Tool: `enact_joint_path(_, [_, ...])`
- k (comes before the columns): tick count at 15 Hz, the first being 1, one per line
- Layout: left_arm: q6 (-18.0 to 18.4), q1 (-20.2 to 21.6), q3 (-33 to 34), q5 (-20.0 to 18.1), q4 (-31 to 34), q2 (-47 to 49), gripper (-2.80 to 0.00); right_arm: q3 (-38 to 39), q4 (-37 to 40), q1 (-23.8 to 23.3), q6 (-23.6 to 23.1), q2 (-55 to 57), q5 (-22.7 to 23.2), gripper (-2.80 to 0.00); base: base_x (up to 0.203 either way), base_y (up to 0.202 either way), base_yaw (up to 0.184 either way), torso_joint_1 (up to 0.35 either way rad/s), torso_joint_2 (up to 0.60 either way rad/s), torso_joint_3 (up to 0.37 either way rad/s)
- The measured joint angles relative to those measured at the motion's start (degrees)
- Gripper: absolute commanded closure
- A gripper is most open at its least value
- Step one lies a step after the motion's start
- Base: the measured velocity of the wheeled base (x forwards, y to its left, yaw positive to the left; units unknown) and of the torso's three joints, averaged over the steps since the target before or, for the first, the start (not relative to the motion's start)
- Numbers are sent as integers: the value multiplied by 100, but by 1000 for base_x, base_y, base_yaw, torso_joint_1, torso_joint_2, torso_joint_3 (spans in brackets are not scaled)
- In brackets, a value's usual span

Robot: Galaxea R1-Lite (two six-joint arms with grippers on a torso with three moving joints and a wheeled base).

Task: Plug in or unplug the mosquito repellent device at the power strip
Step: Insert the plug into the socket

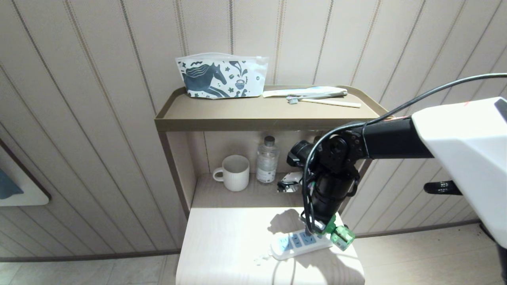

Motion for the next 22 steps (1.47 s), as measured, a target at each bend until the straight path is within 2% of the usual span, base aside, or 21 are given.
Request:
enact_joint_path(3, [2,0,0,3,-4,0,0,88,-188,5,-92,129,2,0,0,0,0,0,0,0])
enact_joint_path(22, [0,5,1,1,-3,0,0,-362,-198,-2,-111,590,-21,0,0,0,0,0,0,0])
